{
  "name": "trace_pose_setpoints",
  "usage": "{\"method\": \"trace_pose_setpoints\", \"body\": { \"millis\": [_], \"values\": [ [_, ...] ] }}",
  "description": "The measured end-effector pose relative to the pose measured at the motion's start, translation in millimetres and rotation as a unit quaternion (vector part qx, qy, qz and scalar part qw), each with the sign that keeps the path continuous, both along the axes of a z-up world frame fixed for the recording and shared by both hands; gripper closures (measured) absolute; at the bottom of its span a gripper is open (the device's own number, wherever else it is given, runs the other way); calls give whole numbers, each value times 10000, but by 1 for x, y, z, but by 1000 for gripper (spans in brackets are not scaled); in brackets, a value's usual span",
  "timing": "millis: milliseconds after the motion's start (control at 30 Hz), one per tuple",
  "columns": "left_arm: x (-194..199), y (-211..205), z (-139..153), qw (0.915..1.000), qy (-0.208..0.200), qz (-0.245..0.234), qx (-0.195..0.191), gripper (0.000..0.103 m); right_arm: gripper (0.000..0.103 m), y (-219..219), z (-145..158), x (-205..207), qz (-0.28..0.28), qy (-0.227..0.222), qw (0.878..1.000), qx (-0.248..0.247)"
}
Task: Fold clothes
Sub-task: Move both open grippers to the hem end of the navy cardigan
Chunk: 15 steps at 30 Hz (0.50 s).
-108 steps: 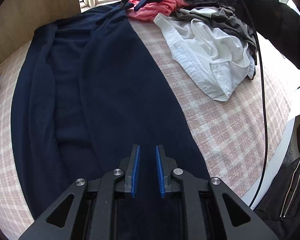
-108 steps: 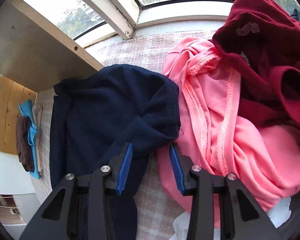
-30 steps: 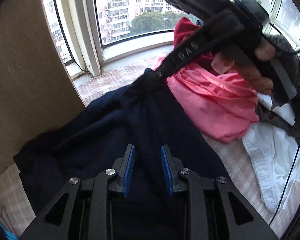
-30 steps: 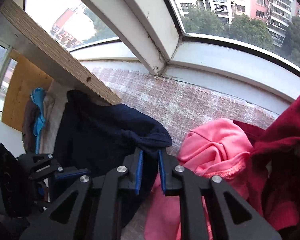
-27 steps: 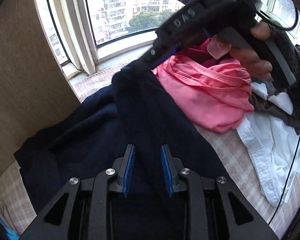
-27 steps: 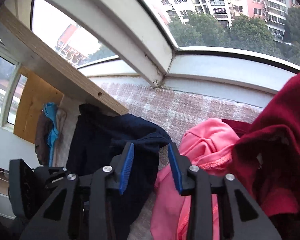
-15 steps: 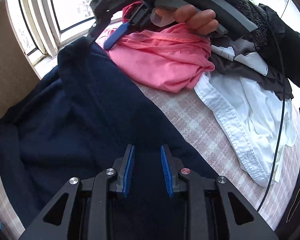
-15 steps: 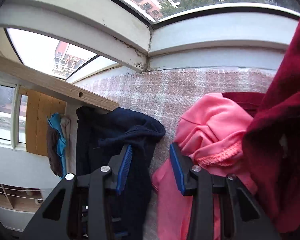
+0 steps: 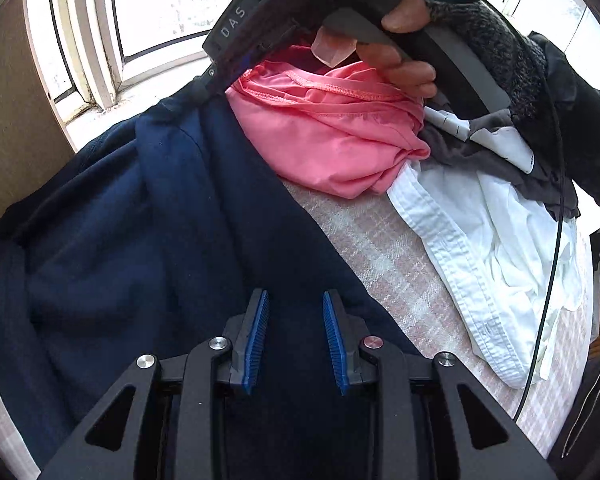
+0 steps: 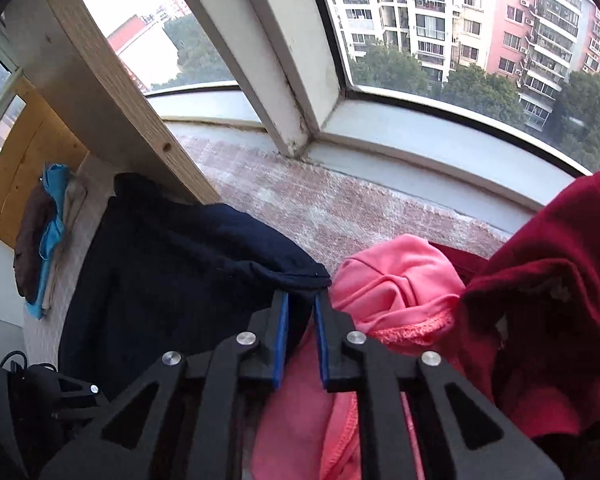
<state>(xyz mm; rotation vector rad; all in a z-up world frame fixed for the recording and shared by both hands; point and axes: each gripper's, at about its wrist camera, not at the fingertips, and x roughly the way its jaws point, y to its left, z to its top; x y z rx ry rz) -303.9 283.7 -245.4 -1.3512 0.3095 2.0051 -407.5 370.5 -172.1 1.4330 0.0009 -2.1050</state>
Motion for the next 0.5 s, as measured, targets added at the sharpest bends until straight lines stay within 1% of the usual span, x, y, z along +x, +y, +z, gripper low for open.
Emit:
{"method": "trace_pose_setpoints", "body": {
  "millis": [67,100,200,300,367,433,467,500],
  "values": [
    [6,-7,13,9999,119,83,29,76,73,2,24,12,-168,518,9985,-32],
    [10,-13,21,9996,215,159,58,76,72,0,33,19,-120,725,9973,-30],
    [29,-36,45,9982,386,429,173,76,72,-15,40,34,359,819,9959,120],
    [52,-60,60,9963,504,694,47,76,72,-36,9,42,896,158,9957,191],
    [67,-84,69,9936,501,1010,9,76,72,-51,-14,47,1033,187,9922,674],
    [87,-114,80,9893,500,1369,-28,76,72,-57,-28,48,1039,341,9902,872],
    [100,-127,84,9865,505,1555,-84,76,72,-57,-26,48,996,450,9902,868],
    [112,-140,88,9833,510,1740,-140,76,72,-56,-23,47,918,366,9913,872]
  ]
}}
